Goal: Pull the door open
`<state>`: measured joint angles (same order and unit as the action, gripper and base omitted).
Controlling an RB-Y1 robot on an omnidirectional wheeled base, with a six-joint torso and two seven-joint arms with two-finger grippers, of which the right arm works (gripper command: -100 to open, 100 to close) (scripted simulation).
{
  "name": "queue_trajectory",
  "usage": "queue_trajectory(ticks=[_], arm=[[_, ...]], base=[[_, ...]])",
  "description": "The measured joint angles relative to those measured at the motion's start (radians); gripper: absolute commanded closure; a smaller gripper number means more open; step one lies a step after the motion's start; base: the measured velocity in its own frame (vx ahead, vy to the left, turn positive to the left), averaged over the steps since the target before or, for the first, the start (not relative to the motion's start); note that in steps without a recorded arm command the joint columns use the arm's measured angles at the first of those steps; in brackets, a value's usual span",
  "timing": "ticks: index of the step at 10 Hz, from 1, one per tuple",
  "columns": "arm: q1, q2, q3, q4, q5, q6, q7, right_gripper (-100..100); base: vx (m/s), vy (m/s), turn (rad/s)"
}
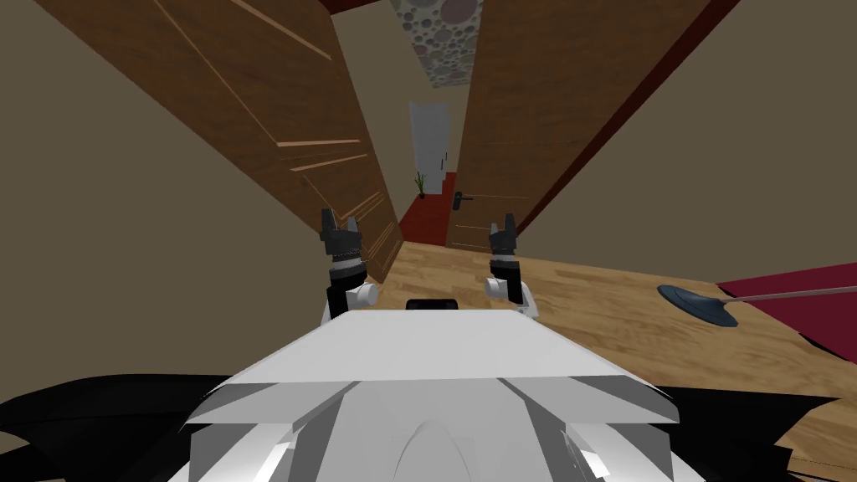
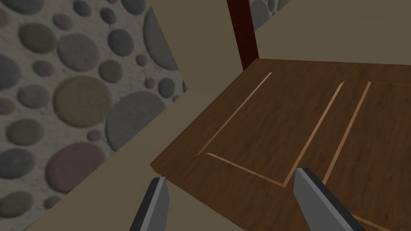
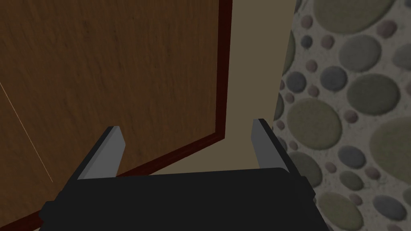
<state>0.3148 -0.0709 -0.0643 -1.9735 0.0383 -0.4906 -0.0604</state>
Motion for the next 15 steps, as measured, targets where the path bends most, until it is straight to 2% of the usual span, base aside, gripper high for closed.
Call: queue_trajectory(ticks=[10, 13, 15], arm=[[-0.127, -0.068, -0.042, 0.265, 0.048, -0.01, -0.092, -100], [-0.182, -0.092, -0.058, 0.357, 0.063, -0.009, -0.123, -100], [-0.206, -0.108, -0.068, 0.415, 0.072, -0.013, -0.145, -100]], base=[[0.099, 0.029, -0.012], [0.095, 0.029, -0.013], [0.095, 0.042, -0.016]])
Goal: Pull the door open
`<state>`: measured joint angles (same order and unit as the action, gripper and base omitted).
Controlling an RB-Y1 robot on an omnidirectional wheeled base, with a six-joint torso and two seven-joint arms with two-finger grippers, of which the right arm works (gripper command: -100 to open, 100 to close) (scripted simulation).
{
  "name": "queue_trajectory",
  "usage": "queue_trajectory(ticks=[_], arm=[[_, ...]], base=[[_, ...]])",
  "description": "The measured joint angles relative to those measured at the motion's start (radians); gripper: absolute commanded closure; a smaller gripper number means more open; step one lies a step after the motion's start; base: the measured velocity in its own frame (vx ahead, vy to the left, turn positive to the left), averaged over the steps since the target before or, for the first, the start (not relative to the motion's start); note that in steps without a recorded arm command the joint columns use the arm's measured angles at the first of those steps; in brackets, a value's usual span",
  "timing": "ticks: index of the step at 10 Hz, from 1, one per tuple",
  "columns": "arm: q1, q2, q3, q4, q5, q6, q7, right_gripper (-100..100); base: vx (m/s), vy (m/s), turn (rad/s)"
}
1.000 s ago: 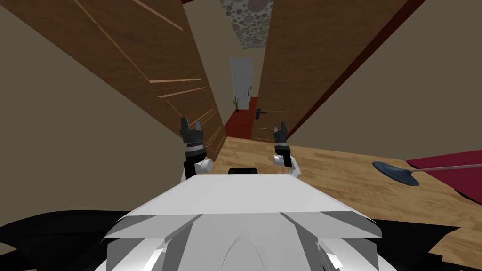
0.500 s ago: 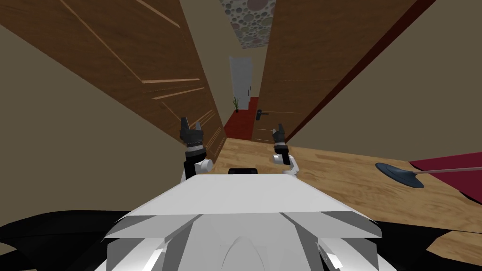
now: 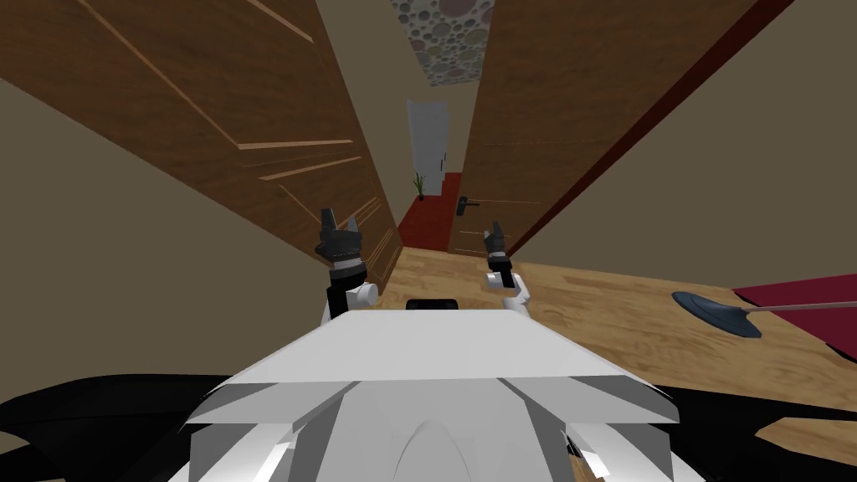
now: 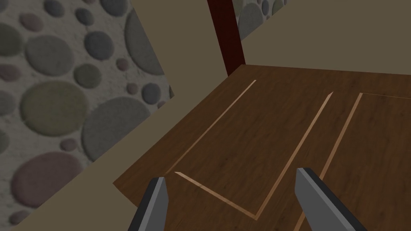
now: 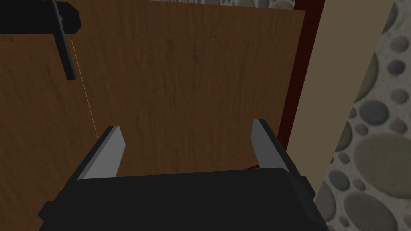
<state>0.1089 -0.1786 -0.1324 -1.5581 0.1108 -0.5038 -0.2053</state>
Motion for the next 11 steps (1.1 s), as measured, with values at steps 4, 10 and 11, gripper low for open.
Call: queue_trajectory(ticks=[4, 10, 11], arm=[[-0.061, -0.029, -0.02, 0.124, 0.021, -0.004, -0.041, -100], [-0.151, -0.073, -0.049, 0.312, 0.051, -0.018, -0.102, -100], [-0.162, -0.079, -0.054, 0.34, 0.056, -0.02, -0.113, -100]], base=[[0.103, 0.03, -0.013], [0.096, 0.031, -0.013], [0.109, 0.034, -0.01]])
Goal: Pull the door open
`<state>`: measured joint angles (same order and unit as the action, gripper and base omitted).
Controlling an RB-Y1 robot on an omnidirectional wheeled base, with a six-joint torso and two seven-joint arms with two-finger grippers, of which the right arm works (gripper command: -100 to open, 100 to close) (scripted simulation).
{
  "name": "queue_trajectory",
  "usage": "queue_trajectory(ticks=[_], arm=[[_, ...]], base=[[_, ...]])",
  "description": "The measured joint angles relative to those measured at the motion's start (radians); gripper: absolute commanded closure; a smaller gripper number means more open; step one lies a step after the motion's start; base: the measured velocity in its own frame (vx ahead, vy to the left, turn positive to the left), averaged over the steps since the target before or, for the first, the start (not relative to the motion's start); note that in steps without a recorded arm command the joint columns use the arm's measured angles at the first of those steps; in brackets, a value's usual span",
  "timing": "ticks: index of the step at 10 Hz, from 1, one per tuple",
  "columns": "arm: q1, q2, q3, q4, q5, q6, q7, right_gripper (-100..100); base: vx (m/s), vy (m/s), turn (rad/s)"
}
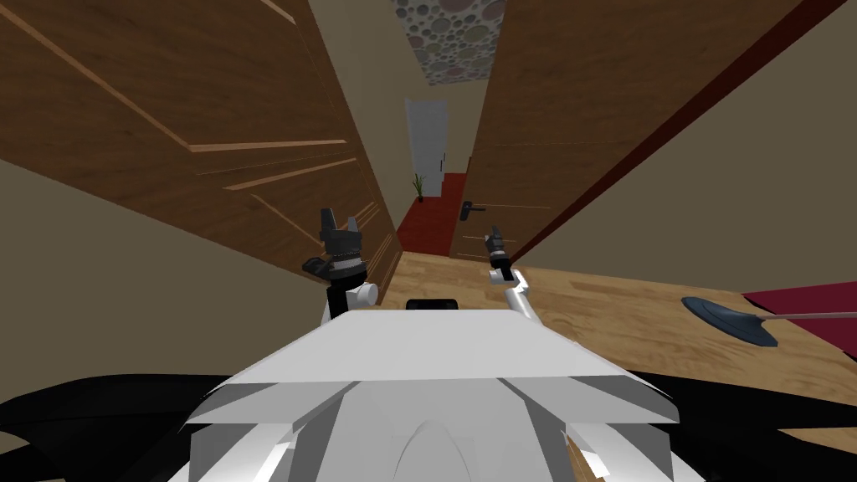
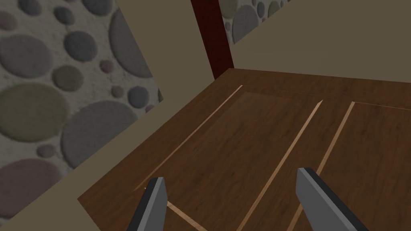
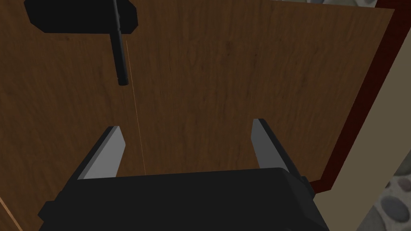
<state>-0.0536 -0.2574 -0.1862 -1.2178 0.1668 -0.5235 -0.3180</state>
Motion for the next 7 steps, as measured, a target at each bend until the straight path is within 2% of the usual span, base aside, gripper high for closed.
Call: queue_trajectory(ticks=[2, 4, 7], arm=[[-0.027, -0.016, -0.008, 0.05, 0.009, 0.004, -0.022, -100], [-0.049, -0.024, -0.016, 0.097, 0.02, 0.005, -0.039, -100], [-0.092, -0.044, -0.03, 0.187, 0.033, -0.005, -0.065, -100]], base=[[0.091, 0.04, -0.012], [0.094, 0.029, -0.012], [0.097, 0.028, -0.011]])
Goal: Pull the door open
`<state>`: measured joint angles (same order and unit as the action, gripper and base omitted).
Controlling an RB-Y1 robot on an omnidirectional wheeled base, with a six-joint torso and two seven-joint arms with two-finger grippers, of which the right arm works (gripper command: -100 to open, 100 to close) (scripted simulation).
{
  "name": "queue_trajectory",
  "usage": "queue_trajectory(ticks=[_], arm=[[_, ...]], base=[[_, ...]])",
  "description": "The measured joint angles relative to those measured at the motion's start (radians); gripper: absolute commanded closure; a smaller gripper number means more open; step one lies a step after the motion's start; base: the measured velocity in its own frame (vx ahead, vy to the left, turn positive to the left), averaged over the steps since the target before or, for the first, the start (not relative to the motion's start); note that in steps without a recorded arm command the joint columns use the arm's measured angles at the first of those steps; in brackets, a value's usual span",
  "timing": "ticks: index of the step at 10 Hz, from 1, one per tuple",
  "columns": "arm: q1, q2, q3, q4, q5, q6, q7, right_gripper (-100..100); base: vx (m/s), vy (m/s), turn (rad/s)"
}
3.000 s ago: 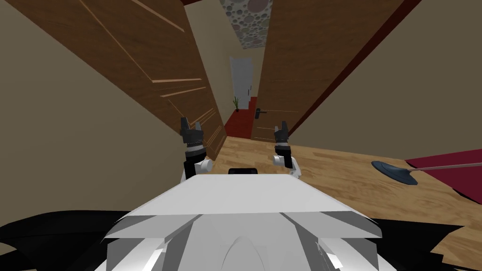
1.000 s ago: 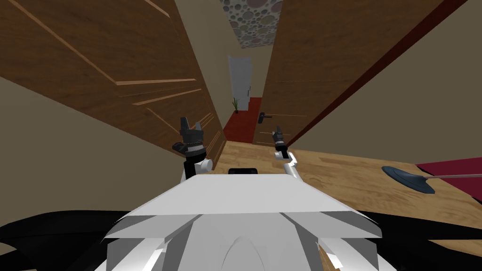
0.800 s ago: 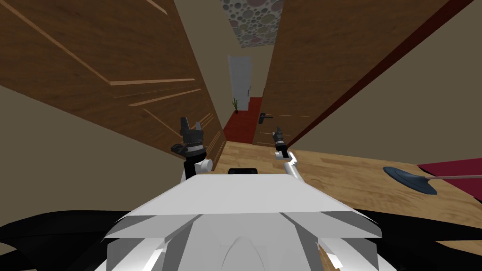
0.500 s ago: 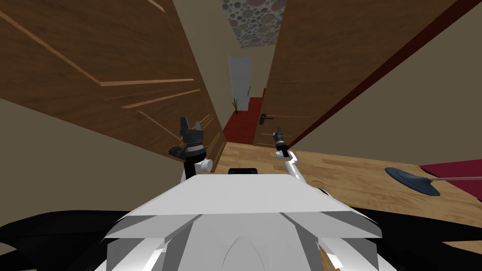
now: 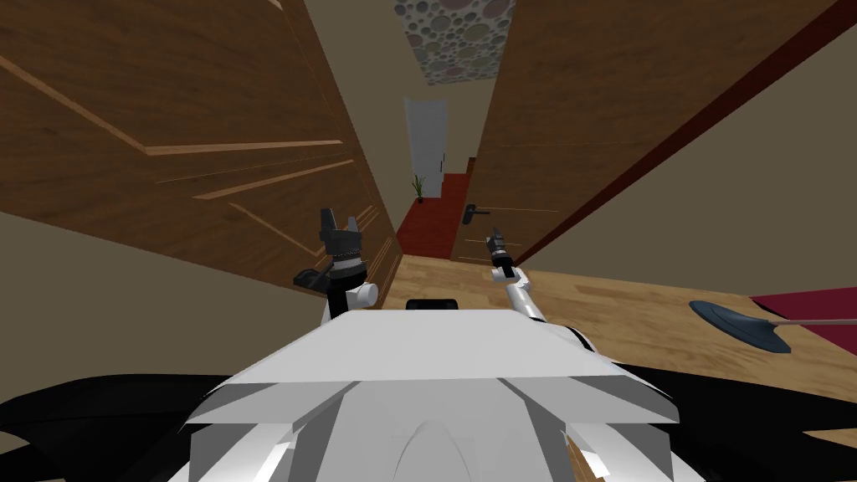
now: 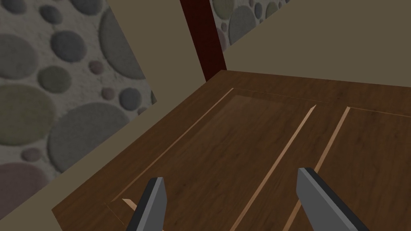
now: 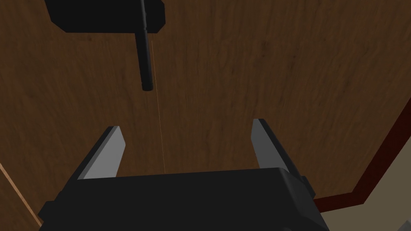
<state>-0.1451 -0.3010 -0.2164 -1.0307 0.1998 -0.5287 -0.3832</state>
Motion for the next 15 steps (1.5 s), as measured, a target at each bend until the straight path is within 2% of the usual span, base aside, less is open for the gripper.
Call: queue_trajectory(ticks=[3, 7, 10, 15], arm=[[-0.035, -0.015, -0.012, 0.071, 0.013, -0.001, -0.025, -100], [-0.072, -0.037, -0.024, 0.143, 0.029, 0.006, -0.06, -100], [-0.093, -0.046, -0.031, 0.192, 0.035, -0.003, -0.073, -100], [-0.149, -0.067, -0.05, 0.308, 0.052, -0.014, -0.103, -100]], base=[[0.101, 0.027, -0.011], [0.084, 0.028, -0.008], [0.071, 0.012, -0.008], [0.12, 0.03, -0.009]])
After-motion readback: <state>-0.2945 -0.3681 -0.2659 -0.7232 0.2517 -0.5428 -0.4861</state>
